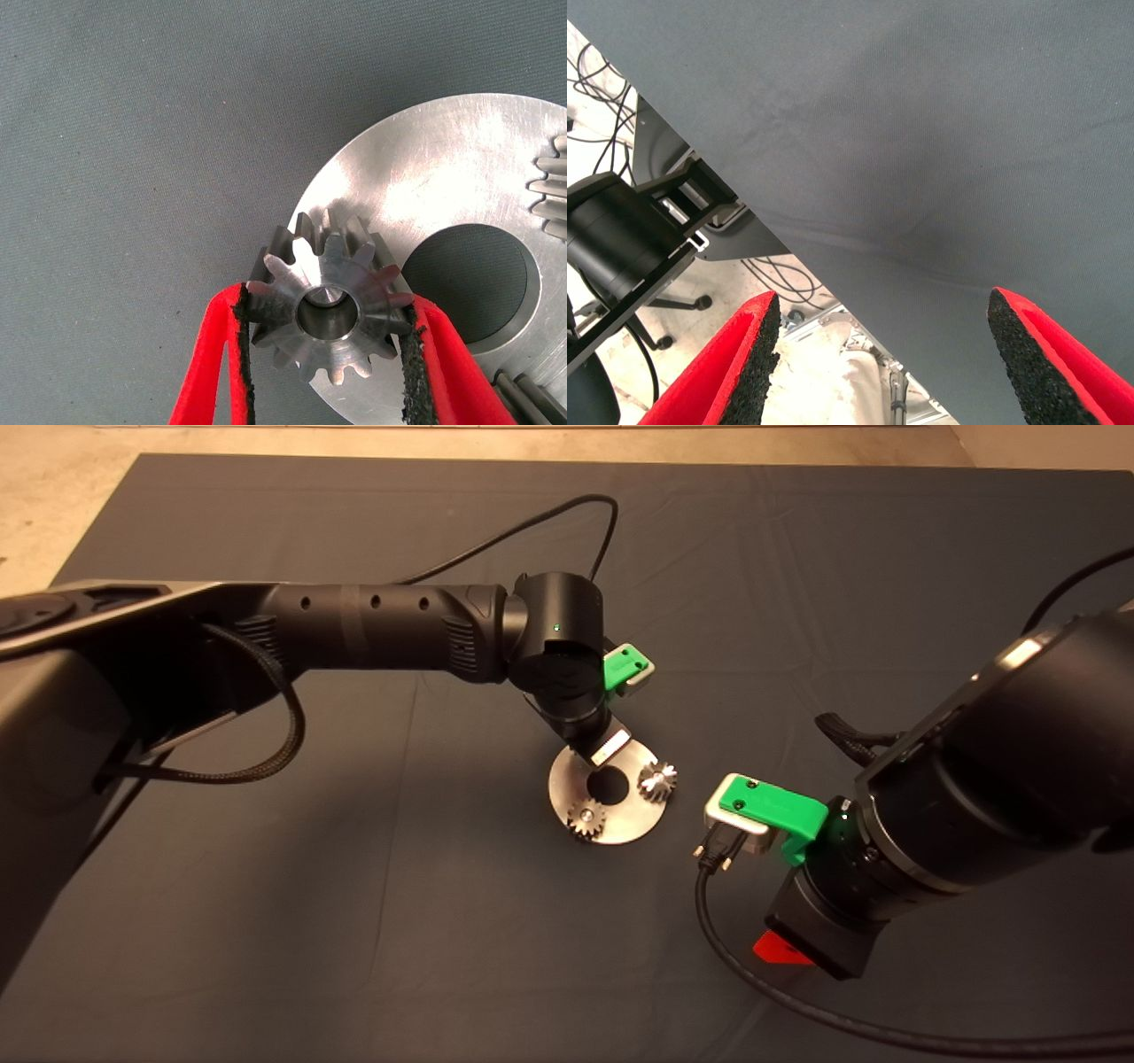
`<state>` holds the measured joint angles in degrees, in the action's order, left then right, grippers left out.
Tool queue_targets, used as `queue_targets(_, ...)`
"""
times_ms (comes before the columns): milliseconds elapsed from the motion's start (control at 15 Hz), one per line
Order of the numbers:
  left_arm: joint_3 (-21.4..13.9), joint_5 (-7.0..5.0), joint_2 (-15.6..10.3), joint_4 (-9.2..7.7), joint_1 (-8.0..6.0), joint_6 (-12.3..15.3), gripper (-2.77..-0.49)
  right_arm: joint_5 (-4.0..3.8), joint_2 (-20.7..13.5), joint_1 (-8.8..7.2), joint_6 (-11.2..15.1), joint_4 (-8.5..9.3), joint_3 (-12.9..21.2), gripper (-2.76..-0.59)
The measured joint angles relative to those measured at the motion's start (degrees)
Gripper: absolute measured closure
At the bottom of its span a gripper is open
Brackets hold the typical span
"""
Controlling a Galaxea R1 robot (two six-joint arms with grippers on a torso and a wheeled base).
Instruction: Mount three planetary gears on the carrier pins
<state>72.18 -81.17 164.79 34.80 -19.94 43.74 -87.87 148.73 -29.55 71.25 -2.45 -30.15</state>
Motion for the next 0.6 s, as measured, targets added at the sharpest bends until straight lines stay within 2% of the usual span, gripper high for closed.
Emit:
queue_targets(333, 0.0, -0.01, -0.01, 0.0, 0.02, -0.13, -0.74, 0.0, 0.0, 0.01, 0.0, 0.0, 0.0, -1.73)
queue_targets(600, 0.0, 0.05, -0.02, 0.04, 0.11, -0.22, -0.94, 0.0, 0.0, 0.01, 0.0, 0.0, 0.0, -1.73)
